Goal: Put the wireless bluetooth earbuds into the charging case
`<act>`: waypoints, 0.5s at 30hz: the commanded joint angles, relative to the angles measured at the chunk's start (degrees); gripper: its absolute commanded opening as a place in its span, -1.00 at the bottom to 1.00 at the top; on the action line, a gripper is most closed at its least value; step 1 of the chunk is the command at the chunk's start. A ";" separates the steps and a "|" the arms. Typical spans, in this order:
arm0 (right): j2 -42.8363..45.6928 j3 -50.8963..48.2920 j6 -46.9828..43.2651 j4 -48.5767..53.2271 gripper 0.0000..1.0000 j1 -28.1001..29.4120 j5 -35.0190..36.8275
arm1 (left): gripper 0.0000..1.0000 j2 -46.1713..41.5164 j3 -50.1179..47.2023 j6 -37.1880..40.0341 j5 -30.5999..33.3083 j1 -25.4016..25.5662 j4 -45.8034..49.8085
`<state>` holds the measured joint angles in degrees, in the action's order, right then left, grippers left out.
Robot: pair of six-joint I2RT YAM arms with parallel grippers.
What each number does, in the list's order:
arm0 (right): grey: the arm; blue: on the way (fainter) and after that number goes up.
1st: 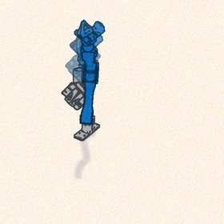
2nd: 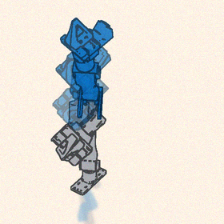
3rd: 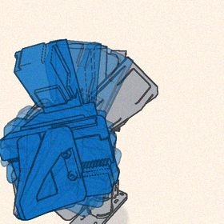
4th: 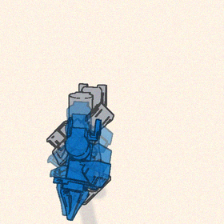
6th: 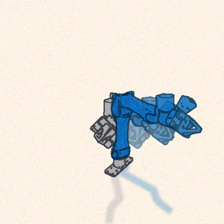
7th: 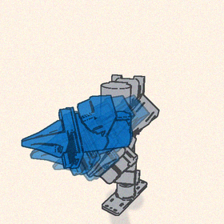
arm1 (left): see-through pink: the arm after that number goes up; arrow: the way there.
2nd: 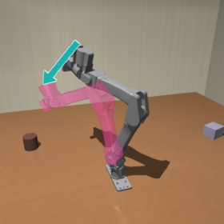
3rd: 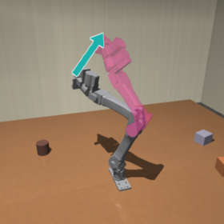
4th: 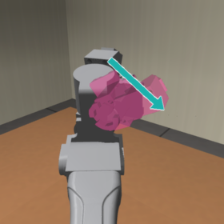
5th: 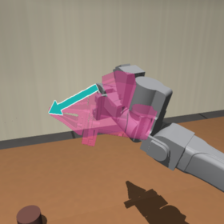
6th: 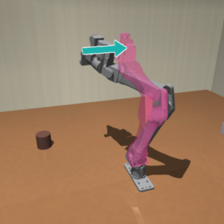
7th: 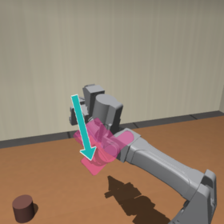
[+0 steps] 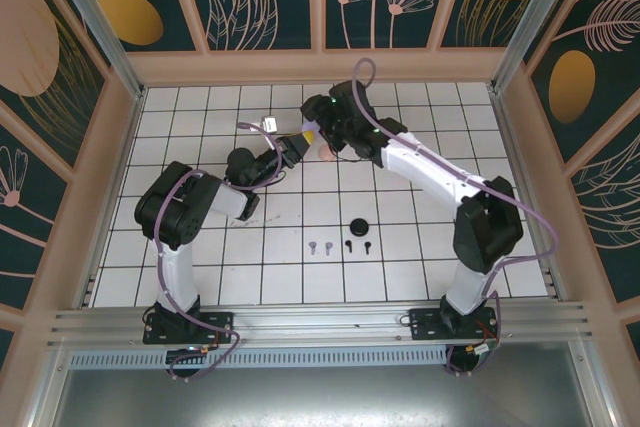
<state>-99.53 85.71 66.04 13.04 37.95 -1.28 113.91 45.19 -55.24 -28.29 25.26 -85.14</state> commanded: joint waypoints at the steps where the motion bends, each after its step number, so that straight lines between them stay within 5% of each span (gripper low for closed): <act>1: 7.24 -1.72 -5.56 0.15 0.51 -0.86 0.71 | -1.00 -1.26 0.57 -0.32 -2.88 -0.02 -2.85; 15: 27.01 -32.84 -39.38 -21.30 0.51 -10.58 -15.16 | -1.00 -10.20 4.35 8.58 -20.24 -0.38 15.47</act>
<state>-76.44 56.31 40.60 1.34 27.57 -9.13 105.80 47.20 -50.50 -42.65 25.19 -75.09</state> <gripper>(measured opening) 0.757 0.207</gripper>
